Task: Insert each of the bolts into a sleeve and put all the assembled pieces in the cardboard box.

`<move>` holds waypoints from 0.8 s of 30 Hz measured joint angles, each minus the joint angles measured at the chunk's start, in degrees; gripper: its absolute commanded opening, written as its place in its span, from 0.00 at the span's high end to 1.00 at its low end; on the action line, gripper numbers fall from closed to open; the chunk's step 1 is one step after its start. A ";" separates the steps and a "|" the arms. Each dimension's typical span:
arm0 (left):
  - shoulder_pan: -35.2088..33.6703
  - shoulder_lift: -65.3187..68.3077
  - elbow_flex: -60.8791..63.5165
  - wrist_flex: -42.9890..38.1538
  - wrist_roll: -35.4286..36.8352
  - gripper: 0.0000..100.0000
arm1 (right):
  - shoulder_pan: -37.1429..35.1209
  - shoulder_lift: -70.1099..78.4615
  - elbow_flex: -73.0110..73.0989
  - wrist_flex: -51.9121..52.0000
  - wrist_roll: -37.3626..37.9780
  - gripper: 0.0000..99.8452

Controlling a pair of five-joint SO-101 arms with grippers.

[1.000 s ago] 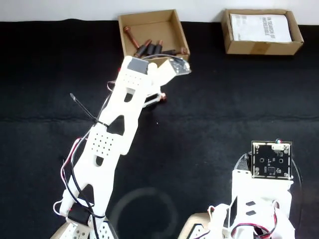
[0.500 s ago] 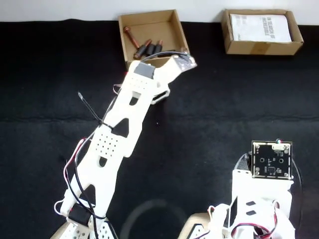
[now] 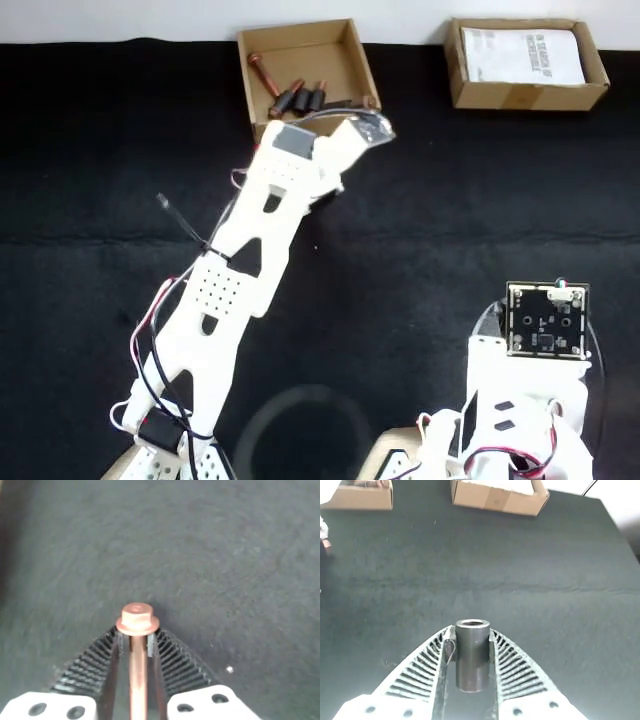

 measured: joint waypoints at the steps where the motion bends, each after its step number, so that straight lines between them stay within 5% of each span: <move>1: -0.18 -0.44 -2.46 2.55 0.88 0.99 | 0.00 0.00 0.00 -0.62 0.00 0.99; 6: -1.14 -7.30 -11.78 7.91 6.95 0.99 | 0.00 -0.18 2.11 -5.54 -2.02 0.99; 15: -3.87 -30.59 -12.92 8.70 9.85 0.99 | -3.87 -0.26 15.56 -21.19 -26.90 0.99; 24: -6.86 -62.24 6.51 8.88 18.46 0.99 | -16.97 -0.09 23.91 -34.81 -32.26 0.99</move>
